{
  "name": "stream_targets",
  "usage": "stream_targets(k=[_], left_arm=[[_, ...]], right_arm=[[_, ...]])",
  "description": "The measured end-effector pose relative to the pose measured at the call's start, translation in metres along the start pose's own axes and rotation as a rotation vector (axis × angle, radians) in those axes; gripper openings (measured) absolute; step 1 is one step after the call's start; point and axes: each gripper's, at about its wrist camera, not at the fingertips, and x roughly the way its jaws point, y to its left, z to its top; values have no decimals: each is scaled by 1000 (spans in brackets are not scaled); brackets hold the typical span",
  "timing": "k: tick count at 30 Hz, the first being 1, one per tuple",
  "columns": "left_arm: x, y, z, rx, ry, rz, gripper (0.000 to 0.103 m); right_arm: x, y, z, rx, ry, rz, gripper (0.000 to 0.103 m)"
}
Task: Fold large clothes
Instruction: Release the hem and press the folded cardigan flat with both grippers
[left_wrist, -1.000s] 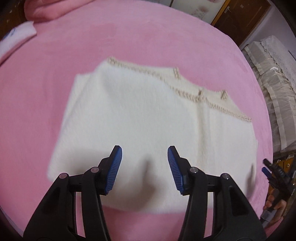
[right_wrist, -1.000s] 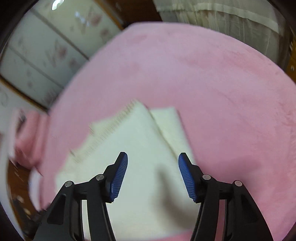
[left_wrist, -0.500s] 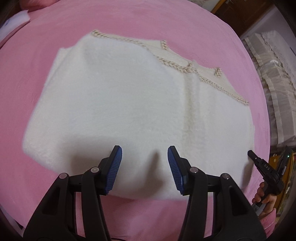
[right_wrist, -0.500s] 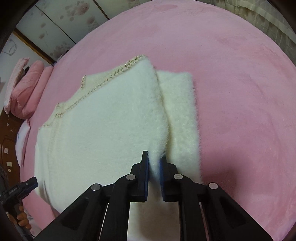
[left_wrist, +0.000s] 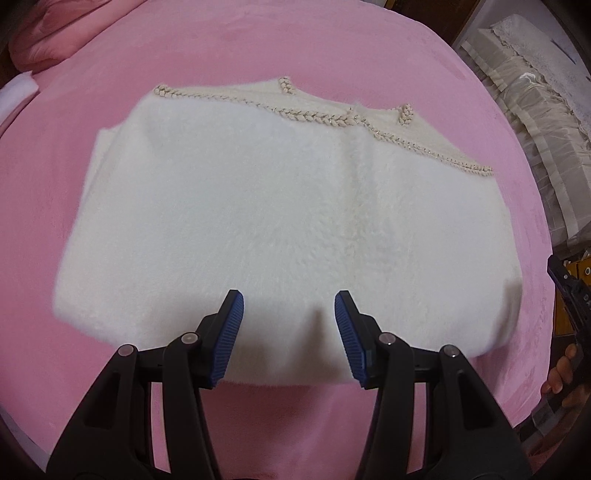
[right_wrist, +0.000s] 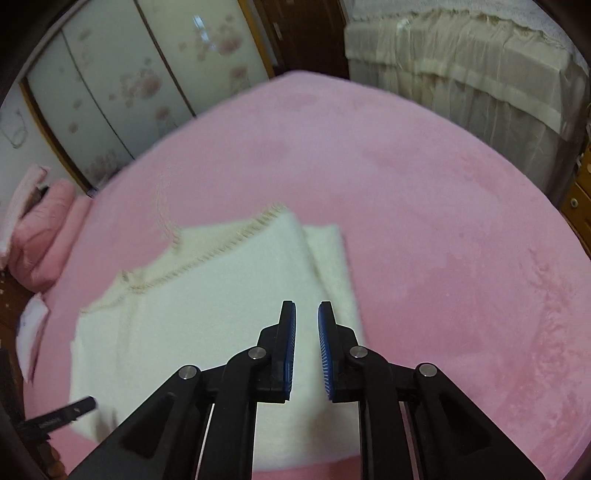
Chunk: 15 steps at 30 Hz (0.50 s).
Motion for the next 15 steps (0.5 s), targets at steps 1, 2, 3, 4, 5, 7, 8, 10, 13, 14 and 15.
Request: stream_targets(k=[1, 2, 3, 4, 5, 7, 8, 10, 13, 14, 15], left_arm=[[2, 3, -4, -6, 0, -11, 48], [2, 5, -8, -11, 0, -24, 48], [2, 7, -12, -13, 2, -39, 48], [2, 9, -15, -14, 2, -49, 48], [2, 11, -18, -15, 2, -63, 48], [0, 17, -23, -17, 14, -121, 48], [-2, 19, -25, -24, 15, -141, 48], [-6, 23, -28, -38, 12, -159, 48], [-11, 23, -28, -22, 17, -168, 48], [-11, 22, -27, -14, 24, -168, 48], [-10, 21, -26, -9, 32, -163, 48]], right_arm=[[-1, 5, -5, 0, 12, 24, 13], [2, 13, -14, 12, 39, 64, 13], [8, 22, -24, 30, 69, 92, 13], [14, 32, -31, 47, 99, 116, 13], [22, 40, -43, 71, 143, 153, 13], [39, 62, -71, 77, 241, 222, 13], [45, 72, -82, 64, 262, 235, 13], [51, 95, -105, 40, 291, 259, 13], [56, 117, -123, 40, 340, 312, 13], [59, 122, -126, 39, 352, 324, 13], [64, 127, -128, 34, 362, 331, 13]])
